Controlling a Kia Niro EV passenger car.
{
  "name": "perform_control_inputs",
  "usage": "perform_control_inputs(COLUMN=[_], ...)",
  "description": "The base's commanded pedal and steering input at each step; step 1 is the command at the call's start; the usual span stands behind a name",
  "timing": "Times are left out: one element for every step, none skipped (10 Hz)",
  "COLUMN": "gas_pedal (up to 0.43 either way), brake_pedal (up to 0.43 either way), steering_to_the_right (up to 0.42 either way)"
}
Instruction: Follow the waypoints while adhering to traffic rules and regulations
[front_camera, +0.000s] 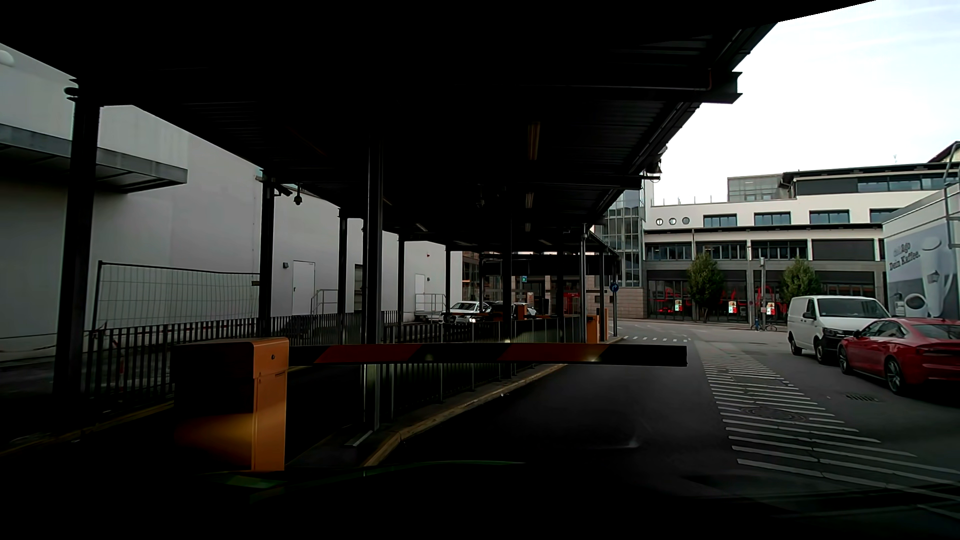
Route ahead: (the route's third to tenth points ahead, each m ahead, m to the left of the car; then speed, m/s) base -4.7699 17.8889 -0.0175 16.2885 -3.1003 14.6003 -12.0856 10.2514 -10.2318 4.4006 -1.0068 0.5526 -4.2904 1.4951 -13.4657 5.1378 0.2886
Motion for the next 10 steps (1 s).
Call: perform_control_inputs(gas_pedal=[0.000,0.000,0.000,0.000,0.000,0.000,0.000,0.000,0.000,0.000], brake_pedal=[0.134,0.116,0.116,0.116,0.128,0.152,0.152,0.159,0.189,0.195], steering_to_the_right=[0.027,0.027,0.027,0.027,0.027,0.027,0.027,0.027,0.027,0.027])
